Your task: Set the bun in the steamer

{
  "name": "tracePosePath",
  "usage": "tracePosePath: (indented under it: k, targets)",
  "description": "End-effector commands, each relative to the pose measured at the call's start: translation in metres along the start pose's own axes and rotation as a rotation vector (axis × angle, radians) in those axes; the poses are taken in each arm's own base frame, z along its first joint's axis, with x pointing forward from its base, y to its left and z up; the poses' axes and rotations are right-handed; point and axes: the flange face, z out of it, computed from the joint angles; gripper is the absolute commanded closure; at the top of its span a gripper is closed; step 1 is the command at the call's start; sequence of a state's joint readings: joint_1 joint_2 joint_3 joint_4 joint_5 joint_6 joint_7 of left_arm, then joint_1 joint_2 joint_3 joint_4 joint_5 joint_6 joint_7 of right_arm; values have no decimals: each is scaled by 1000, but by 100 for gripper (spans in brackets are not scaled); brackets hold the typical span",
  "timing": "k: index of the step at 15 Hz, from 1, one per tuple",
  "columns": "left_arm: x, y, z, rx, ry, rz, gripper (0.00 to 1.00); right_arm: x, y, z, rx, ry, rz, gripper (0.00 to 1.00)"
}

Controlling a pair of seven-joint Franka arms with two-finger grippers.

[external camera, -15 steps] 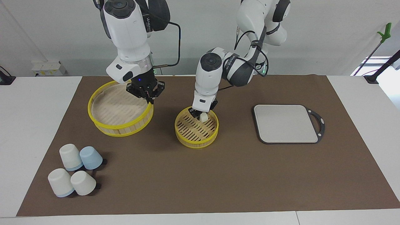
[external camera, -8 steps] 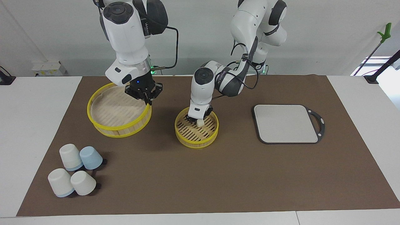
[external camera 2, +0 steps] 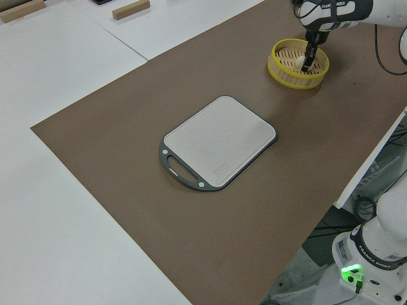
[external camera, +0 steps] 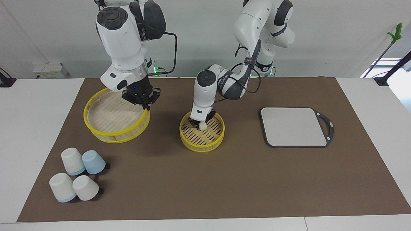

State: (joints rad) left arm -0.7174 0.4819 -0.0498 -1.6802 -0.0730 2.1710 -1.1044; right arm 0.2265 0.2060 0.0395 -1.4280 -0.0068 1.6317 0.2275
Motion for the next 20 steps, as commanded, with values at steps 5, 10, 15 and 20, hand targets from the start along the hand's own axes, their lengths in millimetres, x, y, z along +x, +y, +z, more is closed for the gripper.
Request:
tracePosePath:
  k: [5, 10, 15, 20]
  targets:
    - [9, -7, -18, 30, 13, -30, 0, -8, 8, -2, 18, 24, -13, 100]
    - [37, -32, -91, -21, 43, -83, 0, -8, 9, -1, 17, 22, -22, 100]
    - [111, -120, -170, 21, 78, -207, 0, -10, 12, -1, 15, 17, -28, 100]
    - [204, -272, -246, 41, 103, -55, 0, -9, 12, -3, 18, 30, -19, 100]
